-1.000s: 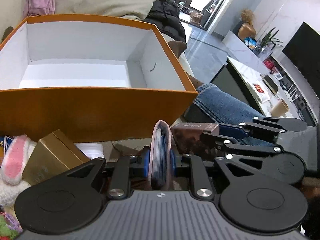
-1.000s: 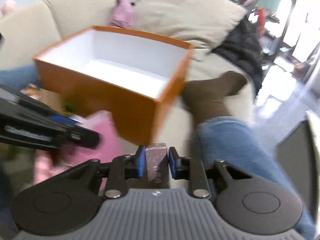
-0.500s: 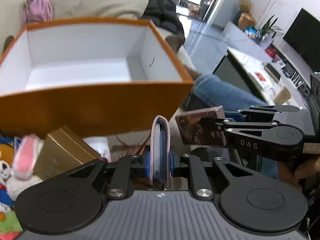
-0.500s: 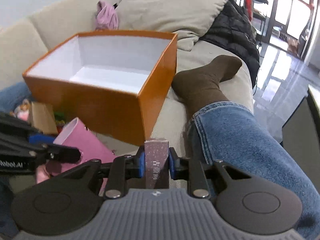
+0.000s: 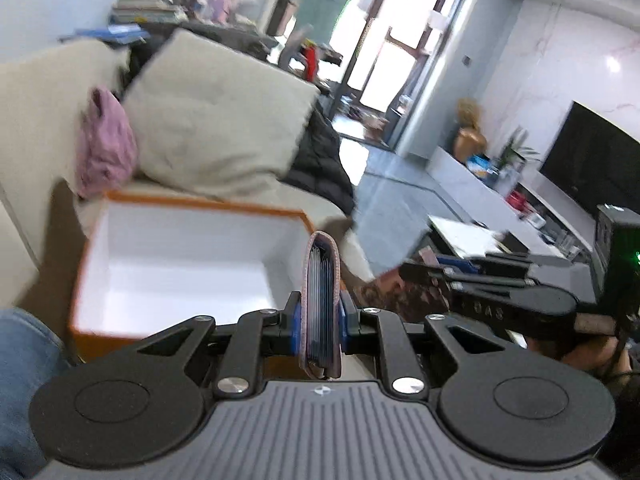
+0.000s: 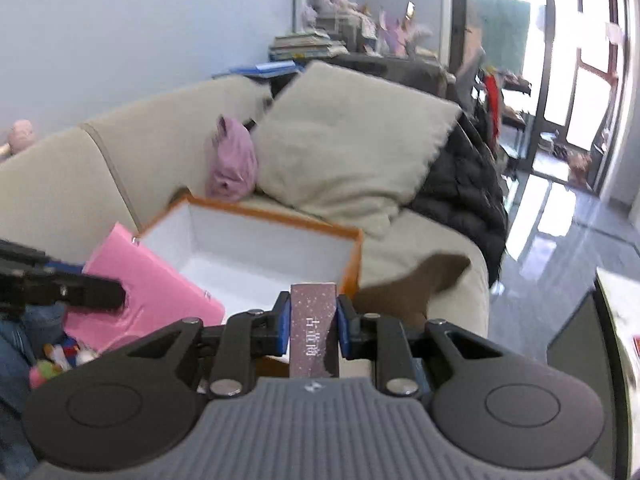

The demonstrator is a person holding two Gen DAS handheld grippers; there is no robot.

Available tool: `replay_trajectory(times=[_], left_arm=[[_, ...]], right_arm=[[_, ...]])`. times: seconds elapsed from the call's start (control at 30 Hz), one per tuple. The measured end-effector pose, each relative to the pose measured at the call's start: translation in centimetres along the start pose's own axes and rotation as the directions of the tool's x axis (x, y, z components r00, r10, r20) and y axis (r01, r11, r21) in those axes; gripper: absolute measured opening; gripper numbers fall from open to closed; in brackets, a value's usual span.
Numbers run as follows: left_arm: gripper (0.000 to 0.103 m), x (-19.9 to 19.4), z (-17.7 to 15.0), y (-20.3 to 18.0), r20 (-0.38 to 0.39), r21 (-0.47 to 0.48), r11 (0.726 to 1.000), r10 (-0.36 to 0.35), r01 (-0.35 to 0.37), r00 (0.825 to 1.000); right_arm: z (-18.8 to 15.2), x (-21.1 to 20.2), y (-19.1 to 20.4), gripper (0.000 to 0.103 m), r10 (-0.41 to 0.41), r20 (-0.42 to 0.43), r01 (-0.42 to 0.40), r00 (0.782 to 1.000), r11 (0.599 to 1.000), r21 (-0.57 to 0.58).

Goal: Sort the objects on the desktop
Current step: 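Carry the pink wallet and picture-card box up over the orange shoebox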

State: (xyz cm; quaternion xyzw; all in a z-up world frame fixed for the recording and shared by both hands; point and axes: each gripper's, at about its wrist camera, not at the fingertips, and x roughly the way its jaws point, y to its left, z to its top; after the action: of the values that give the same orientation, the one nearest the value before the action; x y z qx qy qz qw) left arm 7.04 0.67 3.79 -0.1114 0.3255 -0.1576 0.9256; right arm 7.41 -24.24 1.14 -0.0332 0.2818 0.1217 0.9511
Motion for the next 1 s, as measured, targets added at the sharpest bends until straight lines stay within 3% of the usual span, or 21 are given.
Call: replay_trajectory(times=[0.13,0.3,0.63,0.9,1.0], left_arm=[[0.019,2.5,1.3,2.0,-0.002,-0.012,0.996,0.088,-0.088,0.996],[0.019,6.2,1.1,3.8,-0.045,0.004,0.983,0.186,-0.186,0.982],[0.019,7.7,2.1,4.2,-0.004,0.048,0.98,0.196,-0.195,0.981],[0.019,10.5,-0.3,6.1,-0.16,0.011,0.986,0.169,-0.169,0.973],[0.019,10.3,-1.2,6.4,-0.176,0.004,0.985,0.168,-0.17,0.97]], right_arm=[[0.8,3.6,1.4,0.024,0.059,-0.038,-0.058,0.998,0.998,0.025],[1.0,6.5,3.7,0.024,-0.001,0.015,0.002,1.0,0.999,-0.042],[3.1,9.4,4.4,0.024,0.029,0.021,-0.029,0.999,0.999,-0.024],[-0.2,12.7,3.2,0.024,0.065,-0.142,-0.056,0.988,0.996,0.067],[-1.4,12.6,3.1,0.024,0.091,-0.206,-0.073,0.974,0.993,0.091]])
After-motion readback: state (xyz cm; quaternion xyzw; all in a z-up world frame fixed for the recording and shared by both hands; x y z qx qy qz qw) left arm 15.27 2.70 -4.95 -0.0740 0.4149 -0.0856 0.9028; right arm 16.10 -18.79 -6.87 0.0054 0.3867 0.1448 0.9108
